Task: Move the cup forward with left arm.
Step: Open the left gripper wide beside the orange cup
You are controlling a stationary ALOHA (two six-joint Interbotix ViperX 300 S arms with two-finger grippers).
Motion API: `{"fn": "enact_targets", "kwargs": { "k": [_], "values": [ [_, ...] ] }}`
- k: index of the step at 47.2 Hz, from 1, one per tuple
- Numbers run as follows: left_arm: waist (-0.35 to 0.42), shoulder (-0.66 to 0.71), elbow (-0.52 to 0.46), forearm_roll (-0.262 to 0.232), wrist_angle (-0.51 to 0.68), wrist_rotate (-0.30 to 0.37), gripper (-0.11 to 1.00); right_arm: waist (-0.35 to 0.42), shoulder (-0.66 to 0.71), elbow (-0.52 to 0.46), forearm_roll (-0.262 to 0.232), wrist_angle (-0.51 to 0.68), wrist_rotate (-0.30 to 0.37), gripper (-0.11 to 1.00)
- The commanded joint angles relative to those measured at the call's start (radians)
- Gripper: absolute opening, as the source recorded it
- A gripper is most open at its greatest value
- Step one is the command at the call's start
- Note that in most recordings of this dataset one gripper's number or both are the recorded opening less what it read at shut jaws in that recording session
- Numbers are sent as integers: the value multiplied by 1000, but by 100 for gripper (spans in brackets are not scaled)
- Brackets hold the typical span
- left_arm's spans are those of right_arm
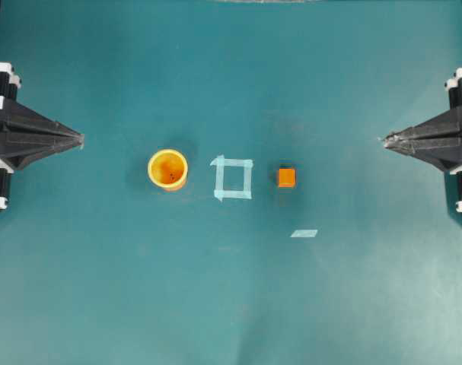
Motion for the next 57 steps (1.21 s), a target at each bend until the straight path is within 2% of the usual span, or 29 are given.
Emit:
{"fn": "enact_targets", "kwargs": {
  "k": [1,11,26,30,33,38,42,44,57],
  "values": [
    [2,6,-11,2,29,6,0,3,5,-41,3,-8,5,-1],
    [17,6,-12,2,107,5,0,3,21,-71,3,23,3,0],
    [23,6,-11,2,130,8,2,0,31,-83,5,31,3,0],
    [23,6,-12,2,149,6,10,0,31,-87,3,31,3,0],
    [23,6,-12,2,164,0,23,0,32,-91,3,31,3,0],
    [23,8,-11,2,189,-12,53,-2,32,-94,3,31,3,0],
    [23,8,-11,3,198,-12,73,-2,32,-95,3,31,3,0],
    [23,9,-11,2,199,-11,76,-2,32,-95,3,31,3,0],
    [28,92,0,2,232,-3,74,-3,34,-98,3,31,3,0]
  ]
}}
